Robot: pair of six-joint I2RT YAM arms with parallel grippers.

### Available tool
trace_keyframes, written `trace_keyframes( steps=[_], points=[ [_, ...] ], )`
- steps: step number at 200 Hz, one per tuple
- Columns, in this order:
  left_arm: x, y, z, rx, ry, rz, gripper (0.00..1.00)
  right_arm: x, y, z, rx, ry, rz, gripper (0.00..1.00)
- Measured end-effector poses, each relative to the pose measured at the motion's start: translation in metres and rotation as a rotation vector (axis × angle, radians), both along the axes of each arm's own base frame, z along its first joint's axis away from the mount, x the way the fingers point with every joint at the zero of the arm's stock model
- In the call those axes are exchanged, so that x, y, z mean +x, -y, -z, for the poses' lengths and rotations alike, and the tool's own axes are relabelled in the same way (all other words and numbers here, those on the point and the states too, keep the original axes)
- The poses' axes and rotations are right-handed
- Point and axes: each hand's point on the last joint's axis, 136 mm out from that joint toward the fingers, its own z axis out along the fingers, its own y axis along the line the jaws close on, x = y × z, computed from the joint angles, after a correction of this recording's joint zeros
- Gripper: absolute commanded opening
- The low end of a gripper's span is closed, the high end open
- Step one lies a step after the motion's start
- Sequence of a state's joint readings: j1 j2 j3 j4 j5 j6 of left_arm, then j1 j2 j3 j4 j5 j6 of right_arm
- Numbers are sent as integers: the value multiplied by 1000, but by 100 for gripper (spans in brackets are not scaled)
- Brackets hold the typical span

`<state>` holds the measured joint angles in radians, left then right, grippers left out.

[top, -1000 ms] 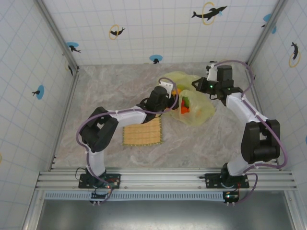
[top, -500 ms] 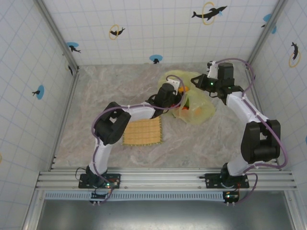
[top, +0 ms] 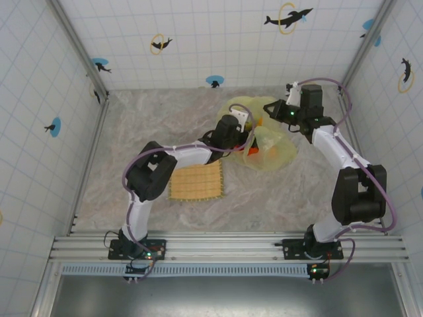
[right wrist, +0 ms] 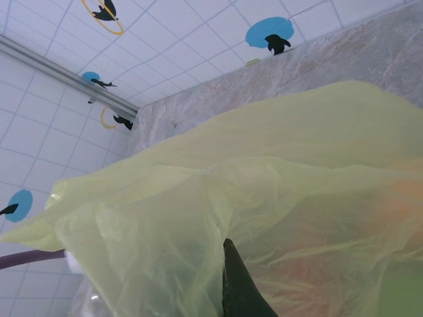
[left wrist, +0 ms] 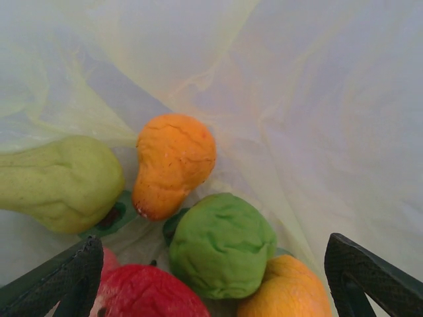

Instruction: Place the fruits into the plastic bag

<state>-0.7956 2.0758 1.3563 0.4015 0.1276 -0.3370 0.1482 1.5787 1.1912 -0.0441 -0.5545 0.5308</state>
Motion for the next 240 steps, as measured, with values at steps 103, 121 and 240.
trace_keyframes(
  steps=[103, 121, 240],
  points=[
    [-66, -59, -33, 28, 20, 54, 86, 7, 25, 10, -66, 1, 56, 0],
    [-75, -72, -33, 52, 30, 49, 86, 7, 26, 10, -68, 1, 57, 0],
    [-75, -165, -15, 277, 89, -276, 82, 8, 26, 15, -77, -4, 54, 0]
  ],
)
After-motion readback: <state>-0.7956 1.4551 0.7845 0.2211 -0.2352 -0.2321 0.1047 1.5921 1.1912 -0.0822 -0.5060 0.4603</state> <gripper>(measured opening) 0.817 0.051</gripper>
